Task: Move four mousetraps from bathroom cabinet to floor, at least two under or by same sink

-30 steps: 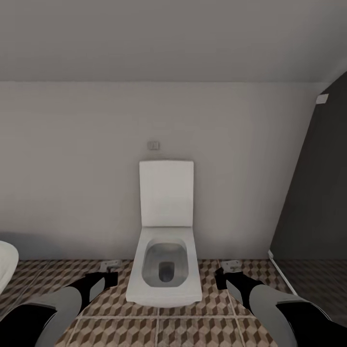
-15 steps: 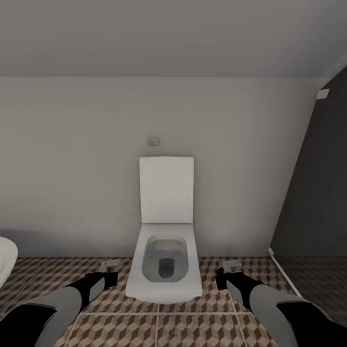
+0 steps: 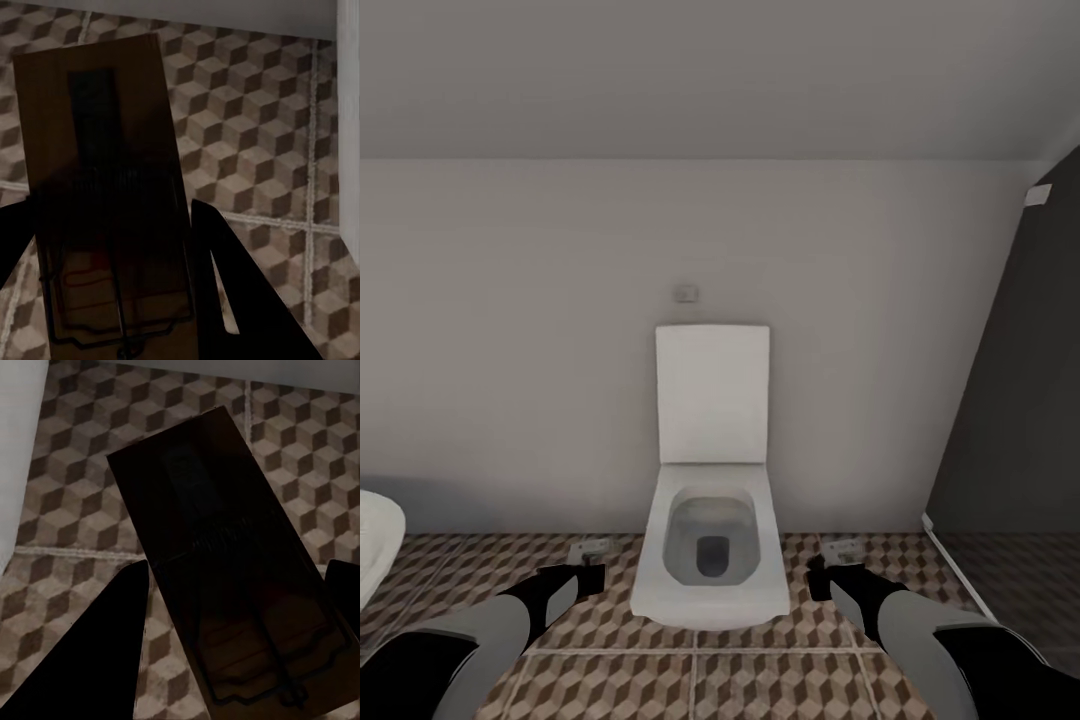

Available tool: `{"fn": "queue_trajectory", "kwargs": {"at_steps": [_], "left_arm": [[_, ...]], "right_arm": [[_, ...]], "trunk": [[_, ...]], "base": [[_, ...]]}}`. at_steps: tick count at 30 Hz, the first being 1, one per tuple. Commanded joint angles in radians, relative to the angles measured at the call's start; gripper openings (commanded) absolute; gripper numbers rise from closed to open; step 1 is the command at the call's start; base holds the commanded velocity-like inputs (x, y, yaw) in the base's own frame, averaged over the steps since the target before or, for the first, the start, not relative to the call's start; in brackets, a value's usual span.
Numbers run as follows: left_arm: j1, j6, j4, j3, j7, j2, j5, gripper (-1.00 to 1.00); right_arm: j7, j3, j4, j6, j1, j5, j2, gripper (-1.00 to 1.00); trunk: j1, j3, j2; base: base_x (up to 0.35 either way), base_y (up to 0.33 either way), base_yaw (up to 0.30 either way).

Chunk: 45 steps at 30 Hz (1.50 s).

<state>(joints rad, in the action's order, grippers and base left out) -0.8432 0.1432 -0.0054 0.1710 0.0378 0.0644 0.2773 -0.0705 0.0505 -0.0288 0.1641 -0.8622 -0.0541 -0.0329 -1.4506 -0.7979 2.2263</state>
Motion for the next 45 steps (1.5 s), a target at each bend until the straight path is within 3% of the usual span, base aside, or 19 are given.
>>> {"fn": "queue_trajectory", "kwargs": {"at_steps": [1, 24, 34, 45], "left_arm": [[0.000, 0.004, -0.001, 0.009, 0.002, 0.000, 0.006, -1.00], [0.000, 0.003, -0.001, 0.009, 0.002, -0.004, 0.006, -1.00], [0.000, 0.004, -0.001, 0.009, 0.002, -0.011, 0.006, -1.00], [0.000, 0.005, -0.001, 0.009, 0.002, -0.012, 0.006, -1.00]], "right_arm": [[-0.003, 0.005, -0.002, 0.003, -0.001, -0.006, 0.000, -1.00], [-0.003, 0.005, -0.002, 0.004, -0.001, -0.006, 0.004, -1.00], [-0.003, 0.005, -0.002, 0.005, -0.001, -0.006, 0.019, -1.00], [-0.003, 0.006, -0.002, 0.005, -0.001, -0.006, 0.020, -1.00]], "trunk": [[0.000, -0.001, 0.000], [0.000, -0.001, 0.000], [0.000, -0.001, 0.000], [-0.042, -0.035, 0.077]], "base": [[0.000, 0.127, 0.000], [0.000, 0.015, 0.000], [0.000, 0.000, 0.000], [0.000, 0.000, 0.000]]}}
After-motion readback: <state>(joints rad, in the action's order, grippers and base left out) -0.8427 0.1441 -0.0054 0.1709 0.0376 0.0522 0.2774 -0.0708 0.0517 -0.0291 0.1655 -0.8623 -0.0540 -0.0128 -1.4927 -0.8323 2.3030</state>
